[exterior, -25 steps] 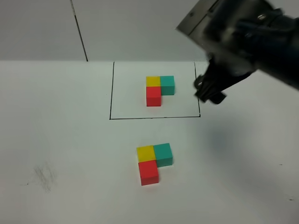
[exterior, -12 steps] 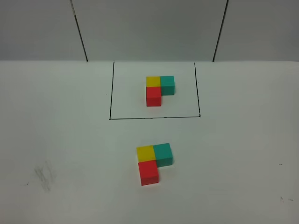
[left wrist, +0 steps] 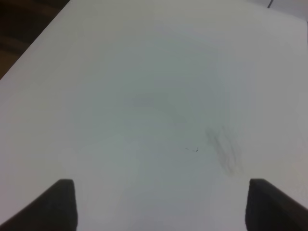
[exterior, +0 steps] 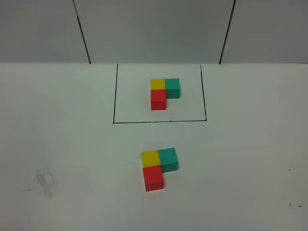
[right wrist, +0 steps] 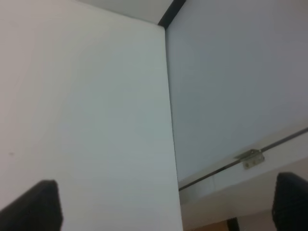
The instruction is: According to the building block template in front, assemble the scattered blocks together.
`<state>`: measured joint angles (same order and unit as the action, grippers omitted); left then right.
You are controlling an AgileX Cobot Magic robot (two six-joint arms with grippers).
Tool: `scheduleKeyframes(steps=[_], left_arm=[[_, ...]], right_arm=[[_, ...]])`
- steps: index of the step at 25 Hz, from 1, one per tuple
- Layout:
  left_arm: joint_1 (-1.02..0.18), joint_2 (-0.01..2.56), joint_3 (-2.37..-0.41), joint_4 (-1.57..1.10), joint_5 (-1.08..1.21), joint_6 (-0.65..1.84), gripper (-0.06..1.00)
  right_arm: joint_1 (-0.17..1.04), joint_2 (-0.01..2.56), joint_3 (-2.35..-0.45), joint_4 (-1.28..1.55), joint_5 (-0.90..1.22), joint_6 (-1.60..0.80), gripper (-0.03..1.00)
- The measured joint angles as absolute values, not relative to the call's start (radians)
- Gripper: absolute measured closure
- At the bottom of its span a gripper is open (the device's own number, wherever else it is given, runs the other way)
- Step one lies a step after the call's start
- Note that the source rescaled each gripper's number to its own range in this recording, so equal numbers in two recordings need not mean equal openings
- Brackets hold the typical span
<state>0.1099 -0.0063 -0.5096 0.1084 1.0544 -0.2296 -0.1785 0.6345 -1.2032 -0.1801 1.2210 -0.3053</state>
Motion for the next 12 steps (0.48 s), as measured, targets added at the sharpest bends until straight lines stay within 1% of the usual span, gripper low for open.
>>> scheduleKeyframes(steps=[5, 12], left_arm=[[0.110, -0.006, -0.510, 0.108, 1.054, -0.230, 0.29], [0.110, -0.006, -0.510, 0.108, 1.054, -0.230, 0.29]], right_arm=[[-0.178, 0.394, -1.070, -0.131, 1.222, -0.167, 0.09], [-0.178, 0.204, -0.819, -0.039, 1.212, 0.035, 0.10]])
